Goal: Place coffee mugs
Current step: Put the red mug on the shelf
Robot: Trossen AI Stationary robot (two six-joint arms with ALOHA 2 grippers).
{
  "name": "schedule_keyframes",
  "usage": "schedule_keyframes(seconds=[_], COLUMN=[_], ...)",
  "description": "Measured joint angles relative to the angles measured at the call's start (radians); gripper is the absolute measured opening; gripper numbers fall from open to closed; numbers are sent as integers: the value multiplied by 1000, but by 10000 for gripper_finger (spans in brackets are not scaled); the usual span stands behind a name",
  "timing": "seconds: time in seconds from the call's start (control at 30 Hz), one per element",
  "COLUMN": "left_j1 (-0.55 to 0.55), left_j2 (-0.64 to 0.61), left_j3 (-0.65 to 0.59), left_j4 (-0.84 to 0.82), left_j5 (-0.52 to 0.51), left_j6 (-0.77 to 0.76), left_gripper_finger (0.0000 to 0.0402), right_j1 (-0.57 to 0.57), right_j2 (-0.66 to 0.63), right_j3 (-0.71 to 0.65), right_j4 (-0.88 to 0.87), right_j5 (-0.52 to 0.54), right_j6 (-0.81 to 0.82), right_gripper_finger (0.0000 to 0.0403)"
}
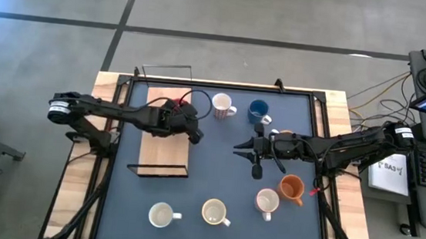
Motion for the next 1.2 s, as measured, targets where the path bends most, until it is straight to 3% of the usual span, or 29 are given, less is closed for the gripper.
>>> schedule_keyframes(seconds=[1.2], left_j1=[161], left_j2=[58], left_j3=[-3], left_j4=[-264], left_j5=[-54], left_j6=[-95], left_gripper_finger=[0], right_j1=[-1], right_j2=[0], right_j3=[0], right_j4=[0], right_j5=[0], right_j6=[-7], right_gripper_finger=[64])
